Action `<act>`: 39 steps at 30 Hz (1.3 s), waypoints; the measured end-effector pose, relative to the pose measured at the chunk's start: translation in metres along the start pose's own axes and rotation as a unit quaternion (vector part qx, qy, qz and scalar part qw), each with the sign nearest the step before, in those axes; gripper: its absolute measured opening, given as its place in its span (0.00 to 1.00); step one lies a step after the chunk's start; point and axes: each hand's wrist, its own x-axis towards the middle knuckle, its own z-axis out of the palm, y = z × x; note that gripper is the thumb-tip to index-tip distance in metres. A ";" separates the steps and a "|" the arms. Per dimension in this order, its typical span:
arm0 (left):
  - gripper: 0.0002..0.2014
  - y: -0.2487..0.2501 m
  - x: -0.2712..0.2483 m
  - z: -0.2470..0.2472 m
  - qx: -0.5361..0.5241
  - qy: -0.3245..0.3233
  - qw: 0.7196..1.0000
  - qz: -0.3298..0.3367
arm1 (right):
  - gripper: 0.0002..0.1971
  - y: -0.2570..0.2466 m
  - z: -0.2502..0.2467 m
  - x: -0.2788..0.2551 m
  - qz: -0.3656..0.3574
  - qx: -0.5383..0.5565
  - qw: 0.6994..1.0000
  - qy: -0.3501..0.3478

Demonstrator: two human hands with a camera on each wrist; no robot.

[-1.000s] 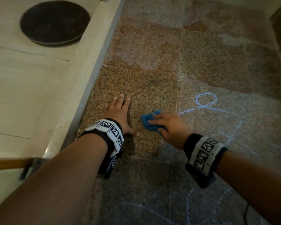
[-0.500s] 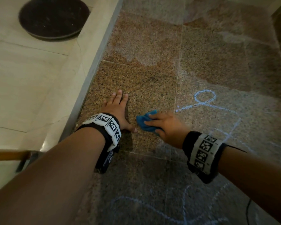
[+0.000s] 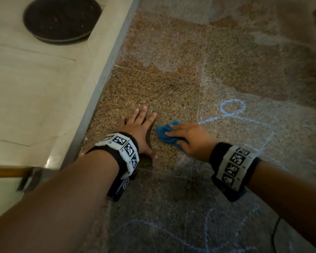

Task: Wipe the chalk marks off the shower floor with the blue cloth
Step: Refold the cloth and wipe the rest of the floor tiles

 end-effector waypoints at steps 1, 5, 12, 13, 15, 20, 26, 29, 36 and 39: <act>0.68 -0.001 0.000 0.000 -0.001 0.001 1.000 0.001 | 0.22 0.008 -0.004 0.004 -0.013 0.019 1.000 0.020; 0.68 0.000 -0.002 -0.002 -0.002 -0.002 1.000 0.005 | 0.21 0.047 -0.016 0.015 0.133 0.041 0.982 0.128; 0.68 0.001 -0.001 -0.001 0.001 0.001 1.000 -0.002 | 0.21 0.021 -0.004 0.001 0.020 0.034 0.999 0.023; 0.68 0.001 -0.001 -0.001 0.002 0.001 1.000 -0.004 | 0.21 0.026 -0.009 0.005 0.015 0.040 0.998 0.039; 0.68 0.001 -0.002 -0.002 0.003 0.003 1.000 -0.004 | 0.21 0.039 -0.018 0.016 0.069 0.064 0.992 0.090; 0.68 0.003 -0.003 -0.004 0.005 0.004 1.000 -0.006 | 0.20 0.025 -0.010 0.008 0.092 0.051 0.991 0.082; 0.68 0.002 -0.002 -0.002 0.001 0.003 1.000 -0.006 | 0.22 0.021 -0.002 0.000 -0.020 0.050 0.999 0.003; 0.68 0.003 -0.003 -0.003 -0.003 0.001 1.000 -0.003 | 0.20 0.031 -0.016 0.011 0.066 0.080 0.991 0.080; 0.68 0.005 -0.003 -0.005 -0.003 -0.003 1.000 -0.011 | 0.22 0.002 0.015 -0.011 -0.010 0.036 0.999 0.016; 0.68 0.006 -0.003 -0.007 0.001 -0.003 1.000 -0.011 | 0.22 0.016 0.002 -0.005 -0.026 0.055 0.998 0.011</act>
